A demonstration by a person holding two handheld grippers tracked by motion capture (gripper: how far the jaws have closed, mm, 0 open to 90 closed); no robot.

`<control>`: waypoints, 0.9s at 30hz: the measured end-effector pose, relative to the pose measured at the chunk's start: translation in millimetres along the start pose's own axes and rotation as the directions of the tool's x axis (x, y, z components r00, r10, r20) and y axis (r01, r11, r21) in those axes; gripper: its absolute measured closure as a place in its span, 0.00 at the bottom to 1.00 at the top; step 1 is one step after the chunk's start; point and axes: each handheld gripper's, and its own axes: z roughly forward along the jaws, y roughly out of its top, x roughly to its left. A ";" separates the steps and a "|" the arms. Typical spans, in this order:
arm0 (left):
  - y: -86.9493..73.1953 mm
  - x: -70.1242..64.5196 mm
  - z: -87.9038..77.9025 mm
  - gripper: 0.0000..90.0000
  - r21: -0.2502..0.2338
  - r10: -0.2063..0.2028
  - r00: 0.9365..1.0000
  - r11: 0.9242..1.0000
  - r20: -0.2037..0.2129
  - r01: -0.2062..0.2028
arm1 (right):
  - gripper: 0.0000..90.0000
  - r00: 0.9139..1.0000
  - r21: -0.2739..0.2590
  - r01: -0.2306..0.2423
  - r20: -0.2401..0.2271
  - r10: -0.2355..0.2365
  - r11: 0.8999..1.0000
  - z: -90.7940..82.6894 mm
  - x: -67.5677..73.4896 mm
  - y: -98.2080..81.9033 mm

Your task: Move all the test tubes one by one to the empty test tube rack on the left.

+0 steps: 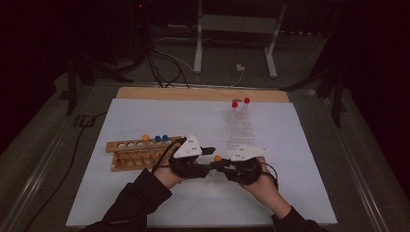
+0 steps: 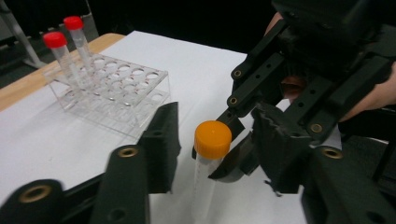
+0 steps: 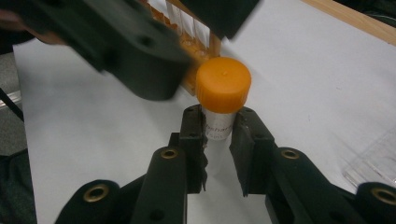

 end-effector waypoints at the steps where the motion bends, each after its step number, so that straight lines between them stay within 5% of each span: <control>1: 0.0 -0.3 2.4 0.62 0.002 0.004 1.000 1.000 -0.002 -0.004 | 0.83 1.000 -0.001 0.001 0.000 -0.001 1.000 -0.4 0.1 0.2; 8: -2.1 1.0 9.7 0.77 0.015 0.011 1.000 1.000 -0.009 -0.011 | 0.83 1.000 -0.006 -0.003 0.006 0.003 1.000 -2.0 -1.0 0.2; 19: 0.1 -0.4 8.8 0.79 0.008 0.033 0.999 0.999 -0.022 -0.033 | 0.82 1.000 -0.020 0.000 0.016 0.000 1.000 -3.7 -1.1 1.1; 27: 4.9 2.7 -7.9 0.79 0.002 0.029 0.998 1.000 -0.055 -0.029 | 0.47 0.999 -0.043 -0.029 0.020 0.030 0.999 -7.4 -3.9 2.3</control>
